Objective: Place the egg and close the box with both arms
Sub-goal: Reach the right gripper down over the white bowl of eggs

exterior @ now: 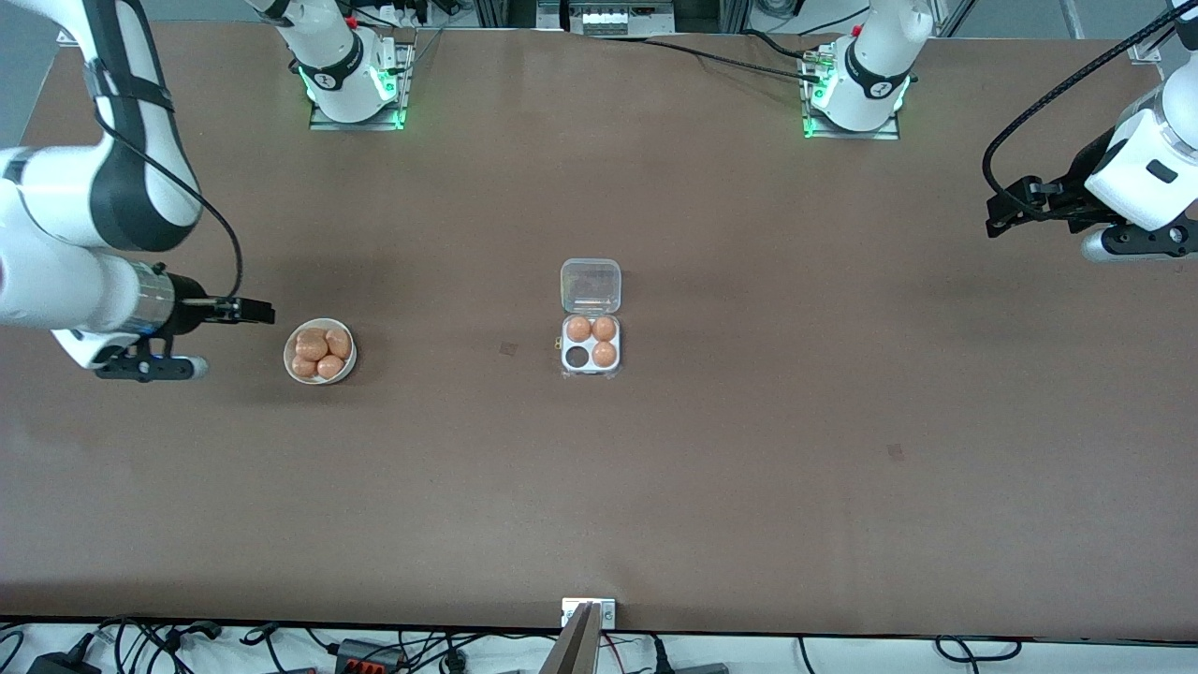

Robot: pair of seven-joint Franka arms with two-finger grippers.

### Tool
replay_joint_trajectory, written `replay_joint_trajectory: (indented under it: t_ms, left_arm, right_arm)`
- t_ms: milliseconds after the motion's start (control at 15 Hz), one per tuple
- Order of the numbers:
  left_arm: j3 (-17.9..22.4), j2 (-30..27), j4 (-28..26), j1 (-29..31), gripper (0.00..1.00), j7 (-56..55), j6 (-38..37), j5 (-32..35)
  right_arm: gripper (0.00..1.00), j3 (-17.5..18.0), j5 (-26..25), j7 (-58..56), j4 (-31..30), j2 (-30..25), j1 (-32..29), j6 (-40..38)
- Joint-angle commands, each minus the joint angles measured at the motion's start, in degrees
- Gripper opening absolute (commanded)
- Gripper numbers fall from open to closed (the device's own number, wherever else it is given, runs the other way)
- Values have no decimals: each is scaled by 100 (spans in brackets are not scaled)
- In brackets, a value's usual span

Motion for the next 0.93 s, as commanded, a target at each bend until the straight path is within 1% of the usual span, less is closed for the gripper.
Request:
replay_joint_trajectory:
  t_ms: [0, 133, 267, 533, 600, 667, 867]
  left_arm:
    - [32, 7, 99, 5, 100, 100, -102, -27]
    - [32, 7, 99, 5, 100, 100, -102, -27]
    - [32, 7, 99, 5, 100, 100, -102, -27]
    - [41, 7, 99, 5, 100, 109, -102, -27]
    - [50, 7, 99, 5, 100, 109, -102, -27]
    - [50, 7, 99, 5, 100, 109, -102, -27]
    - [50, 7, 99, 5, 100, 109, -102, -27]
  right_arm:
    - [100, -18, -78, -49, 204, 509, 17, 430]
    - [100, -18, -113, -66, 221, 799, 43, 669]
    - [100, -18, -96, -119, 230, 1028, 34, 661]
    - [100, -9, -69, -330, 300, 1257, 43, 626]
    - [97, -9, -52, -339, 292, 1266, 43, 609]
    - [91, -9, -52, -339, 292, 1292, 43, 608]
    - [90, -9, -34, -304, 300, 1415, 43, 661]
